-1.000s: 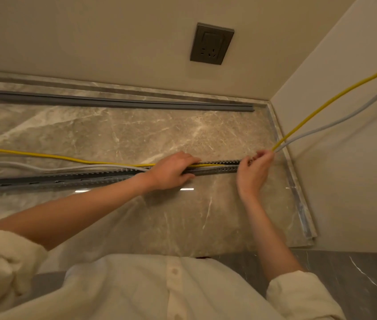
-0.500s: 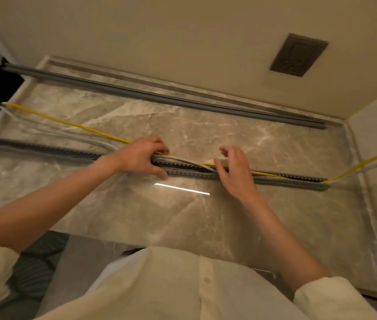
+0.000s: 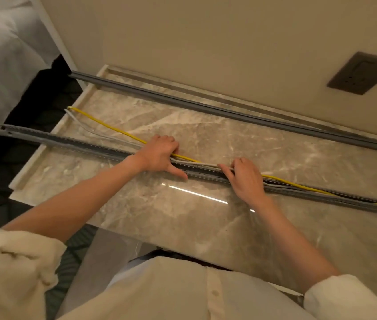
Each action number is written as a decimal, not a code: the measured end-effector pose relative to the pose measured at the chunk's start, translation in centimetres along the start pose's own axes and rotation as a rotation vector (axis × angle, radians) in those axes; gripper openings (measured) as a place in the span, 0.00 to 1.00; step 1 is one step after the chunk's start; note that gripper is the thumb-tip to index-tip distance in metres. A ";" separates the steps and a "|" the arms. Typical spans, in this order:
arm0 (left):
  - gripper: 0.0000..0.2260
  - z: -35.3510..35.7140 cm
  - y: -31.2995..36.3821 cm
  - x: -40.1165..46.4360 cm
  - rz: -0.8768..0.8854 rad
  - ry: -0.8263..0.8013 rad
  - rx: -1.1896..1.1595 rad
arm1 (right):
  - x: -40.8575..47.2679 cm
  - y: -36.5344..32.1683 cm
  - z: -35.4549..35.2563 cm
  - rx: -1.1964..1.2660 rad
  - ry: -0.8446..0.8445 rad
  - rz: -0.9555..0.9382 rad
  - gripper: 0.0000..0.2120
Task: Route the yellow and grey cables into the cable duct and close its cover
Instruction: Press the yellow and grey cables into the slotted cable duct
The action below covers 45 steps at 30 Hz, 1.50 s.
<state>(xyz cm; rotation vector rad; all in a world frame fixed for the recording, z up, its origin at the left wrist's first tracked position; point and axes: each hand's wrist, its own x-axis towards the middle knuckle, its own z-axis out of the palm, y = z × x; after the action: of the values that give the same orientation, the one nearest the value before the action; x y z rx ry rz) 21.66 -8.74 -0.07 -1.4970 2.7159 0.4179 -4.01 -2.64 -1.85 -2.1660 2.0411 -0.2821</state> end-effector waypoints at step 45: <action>0.22 3.1 5.9 -1.5 -0.066 0.386 -0.294 | -0.6 -1.3 -0.2 0.354 0.239 -0.009 0.17</action>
<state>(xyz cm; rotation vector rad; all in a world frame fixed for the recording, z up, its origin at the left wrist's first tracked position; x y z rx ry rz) 17.24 -3.80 -1.51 -1.9146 2.9821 0.6067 -2.82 -1.94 -1.38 -2.0002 1.9133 -0.8699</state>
